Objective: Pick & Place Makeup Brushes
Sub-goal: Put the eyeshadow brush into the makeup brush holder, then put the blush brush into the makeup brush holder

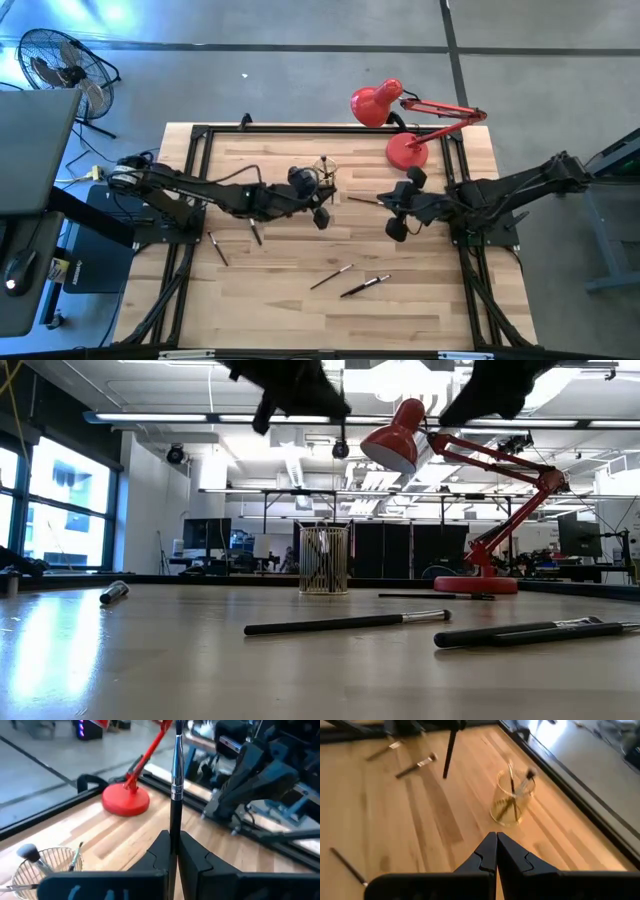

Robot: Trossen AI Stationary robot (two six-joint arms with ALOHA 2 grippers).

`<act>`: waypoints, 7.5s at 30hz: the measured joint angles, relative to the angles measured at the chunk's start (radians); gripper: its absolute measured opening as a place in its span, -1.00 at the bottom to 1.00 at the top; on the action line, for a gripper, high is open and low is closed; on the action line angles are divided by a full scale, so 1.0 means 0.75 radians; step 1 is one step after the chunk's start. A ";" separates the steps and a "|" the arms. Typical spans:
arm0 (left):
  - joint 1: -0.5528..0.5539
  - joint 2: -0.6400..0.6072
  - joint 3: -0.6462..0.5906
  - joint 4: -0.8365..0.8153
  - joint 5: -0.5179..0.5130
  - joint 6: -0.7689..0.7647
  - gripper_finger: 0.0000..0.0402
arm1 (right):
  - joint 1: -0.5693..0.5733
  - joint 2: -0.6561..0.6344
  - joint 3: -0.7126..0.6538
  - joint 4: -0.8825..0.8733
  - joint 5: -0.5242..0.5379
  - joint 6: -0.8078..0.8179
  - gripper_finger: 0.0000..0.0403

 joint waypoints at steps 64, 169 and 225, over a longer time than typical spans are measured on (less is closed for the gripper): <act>0.875 0.232 -0.392 0.895 1.435 0.372 -0.70 | -0.346 0.088 0.000 0.087 0.191 0.418 -1.00; 0.222 0.006 -0.426 -1.231 0.681 -1.682 -0.65 | -0.346 0.212 -0.001 0.078 -0.255 -0.079 -0.99; 0.780 0.241 0.003 0.228 1.225 0.410 -0.84 | -0.346 0.212 0.000 0.097 -0.082 0.320 -0.99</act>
